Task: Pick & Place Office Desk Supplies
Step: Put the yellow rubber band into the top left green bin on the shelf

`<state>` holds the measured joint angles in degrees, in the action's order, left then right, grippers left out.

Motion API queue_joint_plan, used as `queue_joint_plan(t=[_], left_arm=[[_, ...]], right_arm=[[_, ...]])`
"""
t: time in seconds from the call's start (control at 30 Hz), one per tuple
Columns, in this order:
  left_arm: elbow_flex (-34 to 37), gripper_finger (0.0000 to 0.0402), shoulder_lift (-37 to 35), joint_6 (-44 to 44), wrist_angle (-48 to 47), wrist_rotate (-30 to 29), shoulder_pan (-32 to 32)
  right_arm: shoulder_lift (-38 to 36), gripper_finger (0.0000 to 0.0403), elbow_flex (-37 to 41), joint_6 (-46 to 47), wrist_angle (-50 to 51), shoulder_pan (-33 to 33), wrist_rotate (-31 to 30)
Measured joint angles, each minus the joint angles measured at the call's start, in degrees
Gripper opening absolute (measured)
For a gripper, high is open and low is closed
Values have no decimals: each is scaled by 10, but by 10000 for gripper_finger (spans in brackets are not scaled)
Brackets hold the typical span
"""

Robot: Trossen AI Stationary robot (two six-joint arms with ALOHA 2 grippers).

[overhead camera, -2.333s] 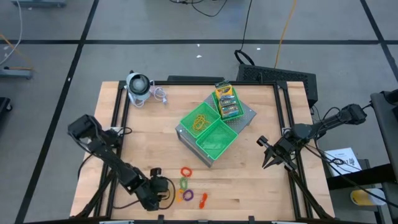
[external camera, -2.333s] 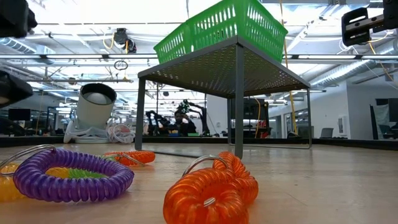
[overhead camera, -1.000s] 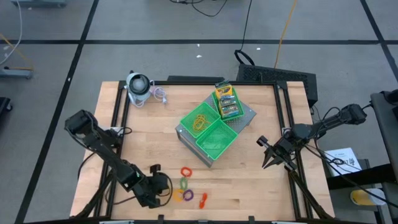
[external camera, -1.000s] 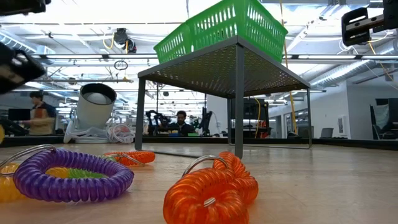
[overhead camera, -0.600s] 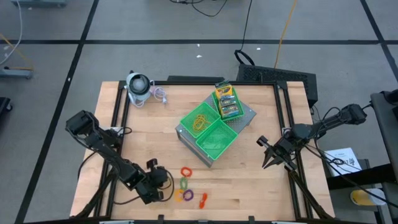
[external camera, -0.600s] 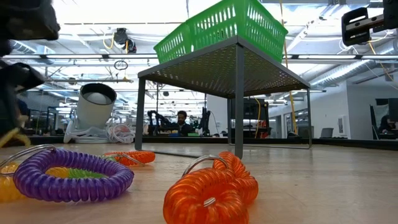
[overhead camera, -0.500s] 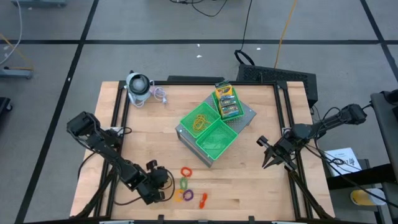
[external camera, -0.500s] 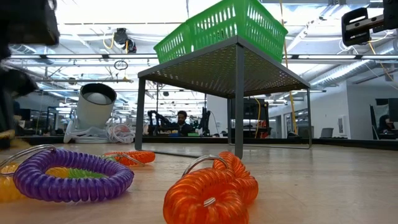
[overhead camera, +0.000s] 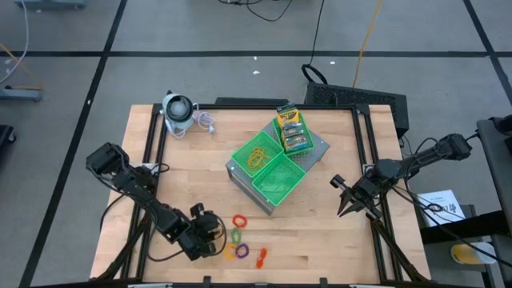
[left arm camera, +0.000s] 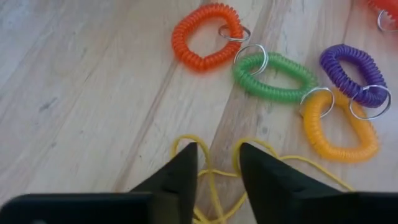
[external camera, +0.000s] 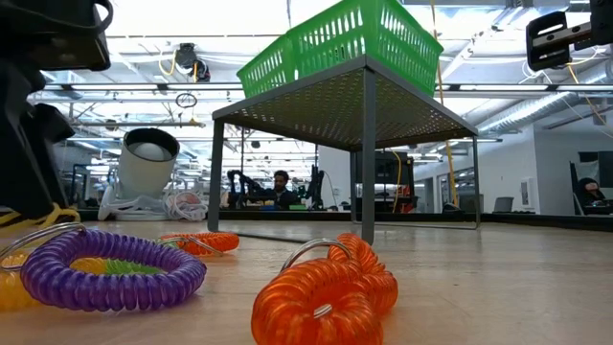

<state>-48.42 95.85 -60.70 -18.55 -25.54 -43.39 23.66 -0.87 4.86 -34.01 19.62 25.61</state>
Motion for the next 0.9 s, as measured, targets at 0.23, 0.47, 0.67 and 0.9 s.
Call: queue_joint_plan(t=[0.23,0.47,0.67,0.9], left_arm=[[0,194,0,10,2,15,4],[0,211,0,24,4,45,4],[0,196,0,32,10,46,3],[0,170,28,112,77,47,5]], right_arm=[[0,20,0,0,0,0,0],[0,20,0,0,0,0,0],[0,20,0,0,0,0,0],[0,20,0,0,0,0,0]])
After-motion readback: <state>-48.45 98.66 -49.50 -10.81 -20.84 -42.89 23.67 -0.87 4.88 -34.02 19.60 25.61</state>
